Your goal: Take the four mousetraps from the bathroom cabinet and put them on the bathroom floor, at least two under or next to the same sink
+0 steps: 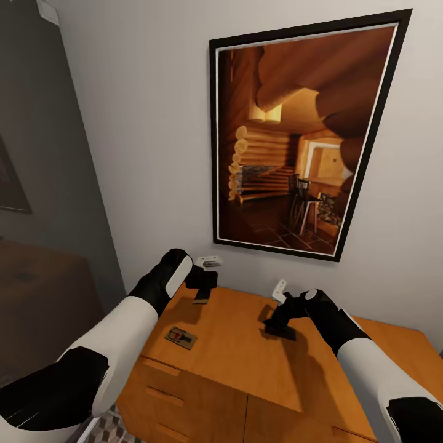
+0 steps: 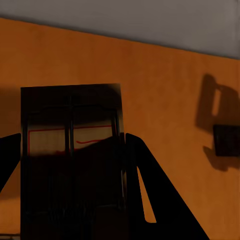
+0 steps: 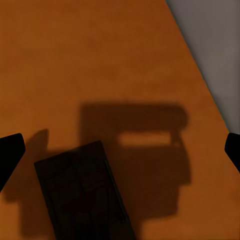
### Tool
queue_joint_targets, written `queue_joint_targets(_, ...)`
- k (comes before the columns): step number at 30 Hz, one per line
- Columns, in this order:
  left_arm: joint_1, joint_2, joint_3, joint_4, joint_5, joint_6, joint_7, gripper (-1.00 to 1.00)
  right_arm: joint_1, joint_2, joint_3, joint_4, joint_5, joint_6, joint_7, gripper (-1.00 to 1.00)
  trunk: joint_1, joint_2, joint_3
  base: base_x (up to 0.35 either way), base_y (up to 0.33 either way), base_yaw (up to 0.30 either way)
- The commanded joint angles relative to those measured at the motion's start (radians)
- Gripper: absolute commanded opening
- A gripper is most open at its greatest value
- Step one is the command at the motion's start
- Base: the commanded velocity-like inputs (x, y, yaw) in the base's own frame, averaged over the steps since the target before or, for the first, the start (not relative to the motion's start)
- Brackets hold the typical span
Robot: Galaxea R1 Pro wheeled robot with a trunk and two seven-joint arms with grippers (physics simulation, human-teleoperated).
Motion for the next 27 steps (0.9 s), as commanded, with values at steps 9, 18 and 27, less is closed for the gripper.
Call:
queue_joint_targets(9,0.000,0.000,0.000,0.000,-0.002,0.000,0.000,-1.00,0.000,0.000,0.000,0.000,0.000,0.000,0.000,1.00,0.000,0.000,0.000,-0.178,0.000,0.000)
queue_joint_targets(18,0.001,0.000,0.000,0.000,-0.002,0.000,0.000,-1.00,0.000,0.000,0.000,0.000,0.000,0.000,0.000,1.00,0.000,0.000,0.000,-0.030,0.000,0.000)
queue_joint_targets(27,0.000,0.000,0.000,0.000,-0.002,0.000,0.000,-1.00,0.000,0.000,0.001,0.000,0.000,0.000,0.000,1.00,0.000,0.000,0.000,-0.001,0.000,0.000)
